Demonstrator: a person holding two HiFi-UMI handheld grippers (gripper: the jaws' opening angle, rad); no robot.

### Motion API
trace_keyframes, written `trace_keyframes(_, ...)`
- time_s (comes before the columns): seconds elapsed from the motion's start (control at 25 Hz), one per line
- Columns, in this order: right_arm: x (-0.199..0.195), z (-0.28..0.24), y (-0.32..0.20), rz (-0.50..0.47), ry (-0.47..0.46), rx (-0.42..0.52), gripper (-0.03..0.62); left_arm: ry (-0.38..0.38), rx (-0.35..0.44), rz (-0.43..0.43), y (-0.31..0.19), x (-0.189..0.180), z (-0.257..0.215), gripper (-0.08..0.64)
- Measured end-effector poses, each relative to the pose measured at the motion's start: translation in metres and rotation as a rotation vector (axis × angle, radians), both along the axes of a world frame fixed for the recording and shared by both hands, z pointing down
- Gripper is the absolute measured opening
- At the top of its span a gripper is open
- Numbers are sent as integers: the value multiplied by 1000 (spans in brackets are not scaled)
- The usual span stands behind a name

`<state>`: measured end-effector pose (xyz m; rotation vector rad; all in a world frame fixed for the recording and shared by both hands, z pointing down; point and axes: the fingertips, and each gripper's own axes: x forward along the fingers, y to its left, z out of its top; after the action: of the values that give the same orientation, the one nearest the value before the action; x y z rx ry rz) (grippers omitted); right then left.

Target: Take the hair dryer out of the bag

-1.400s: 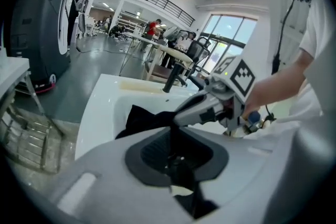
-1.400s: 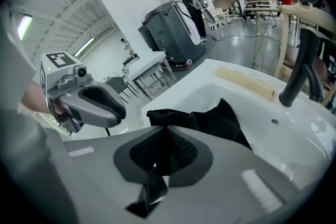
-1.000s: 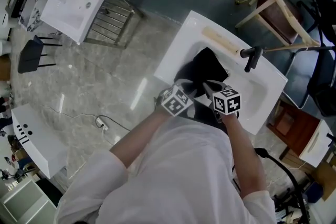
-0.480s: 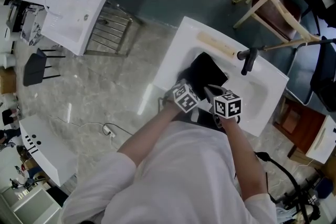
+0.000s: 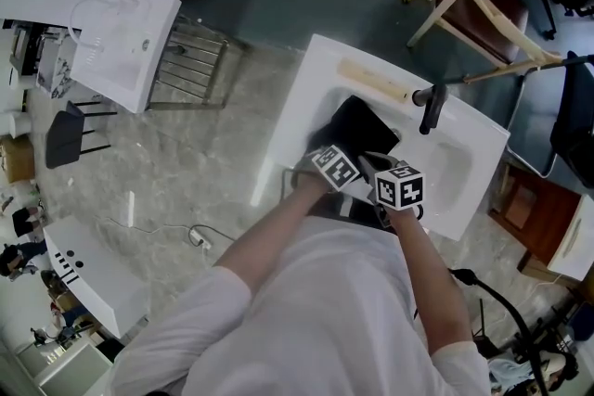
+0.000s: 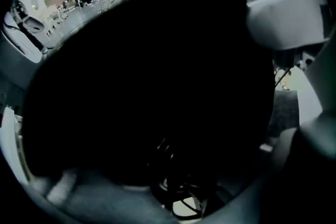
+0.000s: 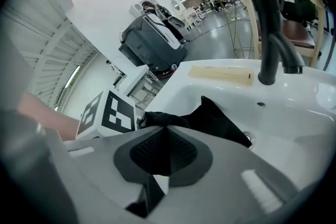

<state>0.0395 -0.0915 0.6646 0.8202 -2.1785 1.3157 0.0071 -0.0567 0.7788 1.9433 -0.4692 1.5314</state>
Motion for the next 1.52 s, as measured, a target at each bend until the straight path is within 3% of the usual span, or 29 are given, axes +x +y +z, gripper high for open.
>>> trace_keyframes(0.32,10,8,0,31,-3,-22,15,-68,-46,20,-3,1,20,282)
trace_keyframes(0.48,10,9,1,28,-1,-22,15,-62,-145,-69,0,-2,25,270)
trace_keyframes(0.6,11,10,1,24,13,-19,17,-62,-162,-82,1,-4,22,254)
trace_keyframes(0.88,11,12,3,-15,60,18,32,52,-120,-172,-4,-1,-3,245)
trace_keyframes(1.08,13,14,5,-32,99,48,32,99,-38,-224,-11,-2,-28,244)
trace_keyframes(1.52,26,17,-2,45,123,68,38,237,-116,-389,7,-16,-69,245)
